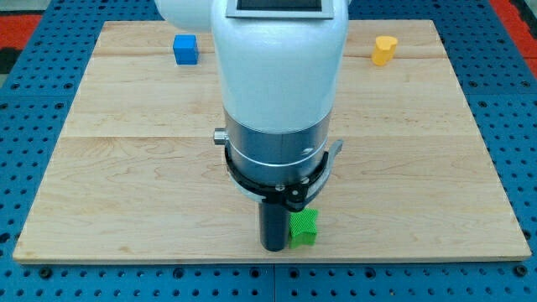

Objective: Nudge the yellow hexagon up a bit

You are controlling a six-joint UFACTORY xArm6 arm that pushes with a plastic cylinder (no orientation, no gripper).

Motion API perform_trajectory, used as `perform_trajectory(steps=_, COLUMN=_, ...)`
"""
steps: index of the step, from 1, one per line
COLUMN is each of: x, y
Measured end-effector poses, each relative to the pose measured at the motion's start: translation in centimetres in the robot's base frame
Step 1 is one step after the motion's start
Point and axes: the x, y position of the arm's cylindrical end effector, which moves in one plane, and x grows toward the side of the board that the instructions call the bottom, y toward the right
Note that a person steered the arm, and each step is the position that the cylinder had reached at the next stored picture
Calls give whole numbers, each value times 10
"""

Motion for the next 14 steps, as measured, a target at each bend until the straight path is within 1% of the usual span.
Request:
perform_trajectory(steps=2, x=-4, y=-105)
perform_trajectory(steps=3, x=-51, y=-113)
perform_trajectory(steps=4, x=-68, y=-113)
perform_trajectory(steps=6, x=-69, y=-113)
perform_trajectory(steps=7, x=-77, y=-102)
perform_trajectory(steps=8, x=-129, y=-98)
perform_trajectory(steps=9, x=-193, y=-91)
perform_trajectory(steps=10, x=-258, y=-52)
perform_trajectory(steps=11, x=-307, y=11)
perform_trajectory(steps=12, x=-307, y=72)
perform_trajectory(steps=13, x=-288, y=96)
perform_trajectory(steps=14, x=-259, y=96)
